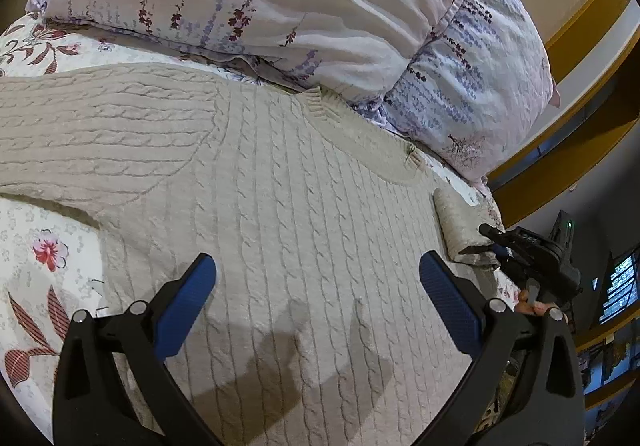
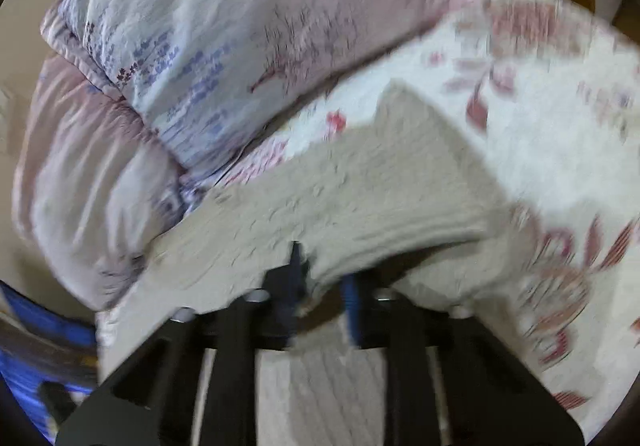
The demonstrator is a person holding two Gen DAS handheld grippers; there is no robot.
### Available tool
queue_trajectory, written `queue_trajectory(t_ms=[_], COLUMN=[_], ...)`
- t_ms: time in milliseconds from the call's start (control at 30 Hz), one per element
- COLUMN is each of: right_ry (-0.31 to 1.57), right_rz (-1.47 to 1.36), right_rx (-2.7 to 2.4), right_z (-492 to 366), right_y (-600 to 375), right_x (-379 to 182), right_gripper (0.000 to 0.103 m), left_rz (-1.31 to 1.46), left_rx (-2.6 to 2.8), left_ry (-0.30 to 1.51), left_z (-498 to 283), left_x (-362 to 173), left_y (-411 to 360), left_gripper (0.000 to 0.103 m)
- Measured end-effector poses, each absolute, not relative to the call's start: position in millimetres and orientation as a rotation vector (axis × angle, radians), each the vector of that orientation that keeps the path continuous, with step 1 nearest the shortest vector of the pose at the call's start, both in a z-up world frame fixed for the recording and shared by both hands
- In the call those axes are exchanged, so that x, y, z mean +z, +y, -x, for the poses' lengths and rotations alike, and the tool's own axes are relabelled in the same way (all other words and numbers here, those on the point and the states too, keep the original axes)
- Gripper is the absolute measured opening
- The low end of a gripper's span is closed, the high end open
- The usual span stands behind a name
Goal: Fold small clothes
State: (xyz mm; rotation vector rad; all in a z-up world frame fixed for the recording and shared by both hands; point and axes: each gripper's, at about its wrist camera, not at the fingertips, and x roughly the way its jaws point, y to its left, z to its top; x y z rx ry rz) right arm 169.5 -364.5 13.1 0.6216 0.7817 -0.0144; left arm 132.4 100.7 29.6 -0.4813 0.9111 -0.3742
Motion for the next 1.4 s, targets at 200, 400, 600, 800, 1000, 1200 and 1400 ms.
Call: queue_trajectory(t_ms=[200, 400, 600, 800, 1000, 1200, 1400], right_ry=[0.614, 0.909, 0.944, 0.911, 0.852, 0.785, 0.756], right_rz=[-0.324, -0.205, -0.464, -0.707, -0.845, -0.909, -0.863], right_rx=[0.214, 0.575, 0.473, 0.325, 0.194, 0.062, -0.007], right_z=[-168, -169, -158, -140, -134, -140, -144], right_y=[-274, -181, -251, -330, -377, -405, -411], right_x=[61, 11, -11, -24, -35, -41, -36], right_gripper=[0.009, 0.043, 0.053, 0.053, 0.053, 0.053, 0.048], left_rz=[0.545, 0.653, 0.755, 0.791, 0.773, 0.673, 0.547], left_rx=[-0.41, -0.465, -0.486, -0.477, -0.454, -0.444, -0.364], left_ry=[0.902, 0.952, 1.044, 1.103, 1.145, 1.086, 0.967], left_z=[-135, -143, -159, -175, -194, -214, -220], left_x=[31, 22, 5, -7, -15, -4, 26], left_y=[104, 98, 86, 66, 53, 50, 68], left_gripper=[0.101, 0.096, 0.079, 0.059, 0.015, 0.007, 0.008])
